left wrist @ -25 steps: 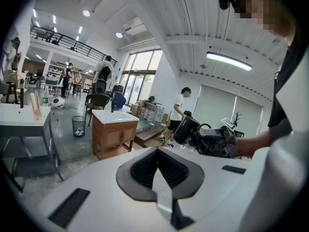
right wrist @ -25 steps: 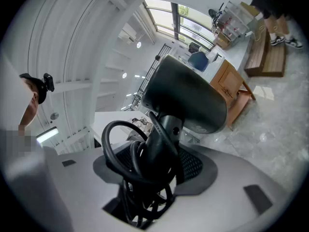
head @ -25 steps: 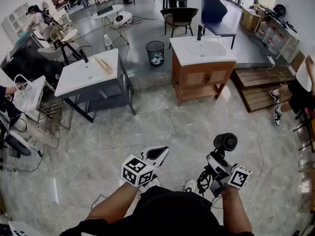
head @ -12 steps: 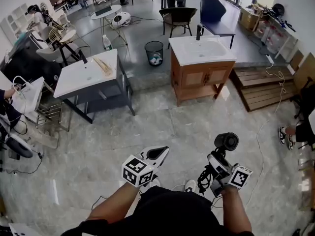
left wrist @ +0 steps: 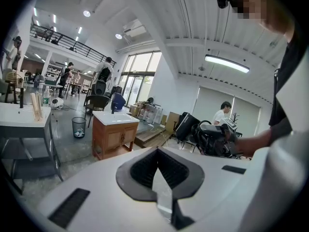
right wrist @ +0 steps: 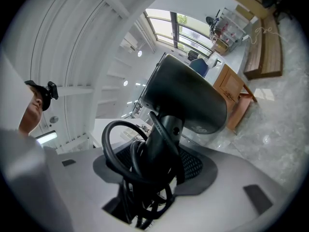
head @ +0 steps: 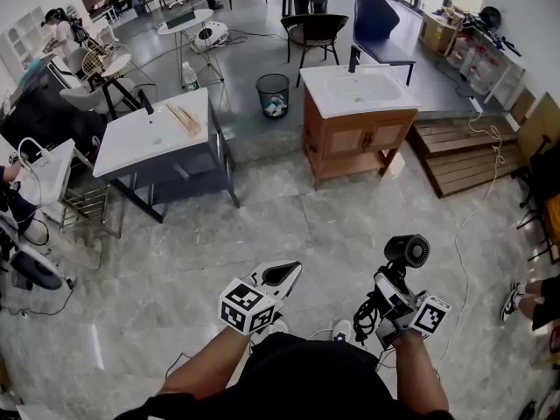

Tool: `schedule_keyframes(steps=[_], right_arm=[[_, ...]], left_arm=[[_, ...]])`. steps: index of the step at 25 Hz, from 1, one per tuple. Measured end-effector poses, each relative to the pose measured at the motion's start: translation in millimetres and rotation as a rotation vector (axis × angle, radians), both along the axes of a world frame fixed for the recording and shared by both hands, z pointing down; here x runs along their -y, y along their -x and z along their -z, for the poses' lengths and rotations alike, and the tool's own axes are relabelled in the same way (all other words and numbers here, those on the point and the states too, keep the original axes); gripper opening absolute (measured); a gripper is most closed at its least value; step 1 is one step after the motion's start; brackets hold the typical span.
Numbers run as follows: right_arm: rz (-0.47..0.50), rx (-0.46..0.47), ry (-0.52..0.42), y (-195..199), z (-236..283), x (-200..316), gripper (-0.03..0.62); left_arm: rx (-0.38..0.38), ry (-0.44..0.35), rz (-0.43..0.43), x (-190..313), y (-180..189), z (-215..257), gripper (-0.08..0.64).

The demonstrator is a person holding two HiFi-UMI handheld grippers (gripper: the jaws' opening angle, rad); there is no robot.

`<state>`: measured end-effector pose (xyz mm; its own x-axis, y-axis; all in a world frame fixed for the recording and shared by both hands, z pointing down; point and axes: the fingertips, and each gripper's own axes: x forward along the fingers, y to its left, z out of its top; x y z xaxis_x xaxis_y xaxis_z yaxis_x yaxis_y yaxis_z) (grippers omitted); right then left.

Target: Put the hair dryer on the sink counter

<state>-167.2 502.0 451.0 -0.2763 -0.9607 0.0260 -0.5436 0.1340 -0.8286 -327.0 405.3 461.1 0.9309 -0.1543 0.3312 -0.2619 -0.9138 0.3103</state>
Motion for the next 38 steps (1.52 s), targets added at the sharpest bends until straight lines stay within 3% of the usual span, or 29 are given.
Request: schedule_keyframes(steps=[11,19,23,29,34,38], right_arm=[[-0.058,-0.011,-0.031,43.4,5.3,25.1,0.241],[-0.043,-0.027,0.008,58.4,1.1,31.2,0.241],[-0.043,-0.014,0.016,47.4,-5.8,45.6,0.241],[-0.027,0.007,0.010,19.7,-15.3,92.7,0.241],[-0.012,0.037,-0.029,-18.5,-10.1,144.6,0.241],[-0.012,-0.001,-0.010,-61.2,-12.6,173.1,0.241]], left_arm=[[0.030,-0.010,-0.020,28.8,62.7,-14.2,0.000],[0.006,0.039,-0.026,35.6,66.9,-18.3,0.000],[-0.007,0.077,-0.006,47.4,61.9,-20.9,0.000],[0.033,0.031,0.035,84.0,50.5,-19.2,0.000],[0.056,-0.004,0.059,125.5,14.4,-15.8,0.000],[0.039,-0.027,0.070,158.0,-29.7,-7.0,0.000]])
